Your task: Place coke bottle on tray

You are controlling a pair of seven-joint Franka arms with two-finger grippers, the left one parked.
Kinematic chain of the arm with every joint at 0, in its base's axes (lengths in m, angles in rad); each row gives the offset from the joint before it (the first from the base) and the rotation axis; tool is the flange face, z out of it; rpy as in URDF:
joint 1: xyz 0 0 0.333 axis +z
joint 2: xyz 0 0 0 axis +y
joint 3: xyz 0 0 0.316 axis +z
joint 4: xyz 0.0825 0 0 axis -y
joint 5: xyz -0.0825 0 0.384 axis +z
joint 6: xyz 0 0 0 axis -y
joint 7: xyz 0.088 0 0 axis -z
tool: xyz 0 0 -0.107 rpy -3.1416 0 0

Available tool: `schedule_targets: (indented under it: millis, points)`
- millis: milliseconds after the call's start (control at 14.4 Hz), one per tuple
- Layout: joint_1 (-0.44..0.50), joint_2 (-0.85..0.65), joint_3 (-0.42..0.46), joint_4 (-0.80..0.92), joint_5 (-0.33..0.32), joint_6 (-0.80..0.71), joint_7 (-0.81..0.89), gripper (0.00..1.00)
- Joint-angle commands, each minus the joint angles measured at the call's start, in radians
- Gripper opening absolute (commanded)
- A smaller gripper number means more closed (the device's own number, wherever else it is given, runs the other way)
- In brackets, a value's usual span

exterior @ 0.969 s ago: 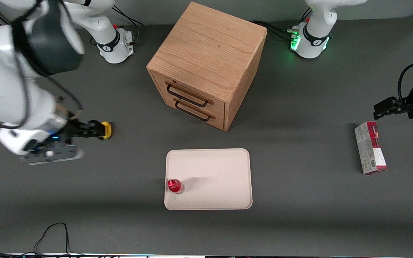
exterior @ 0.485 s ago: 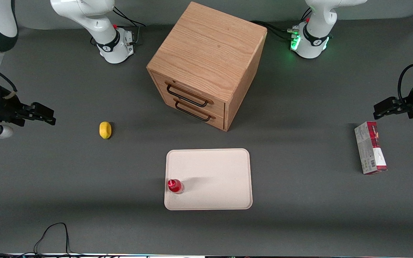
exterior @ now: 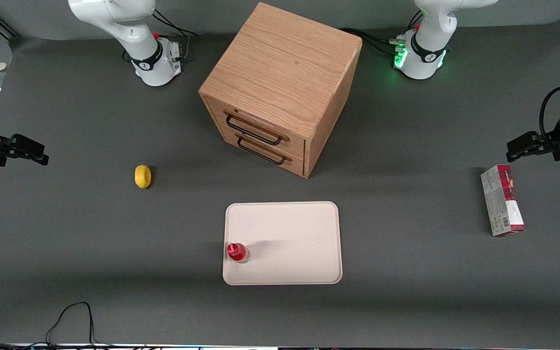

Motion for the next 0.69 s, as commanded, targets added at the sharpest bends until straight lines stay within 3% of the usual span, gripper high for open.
schedule_targets:
  millis: [0, 623]
  points:
    - [0.01, -0.032, 0.007, -0.021, 0.008, -0.017, 0.045, 1.0]
    - [0.008, -0.03, 0.004, -0.016, 0.005, -0.022, 0.042, 1.0]
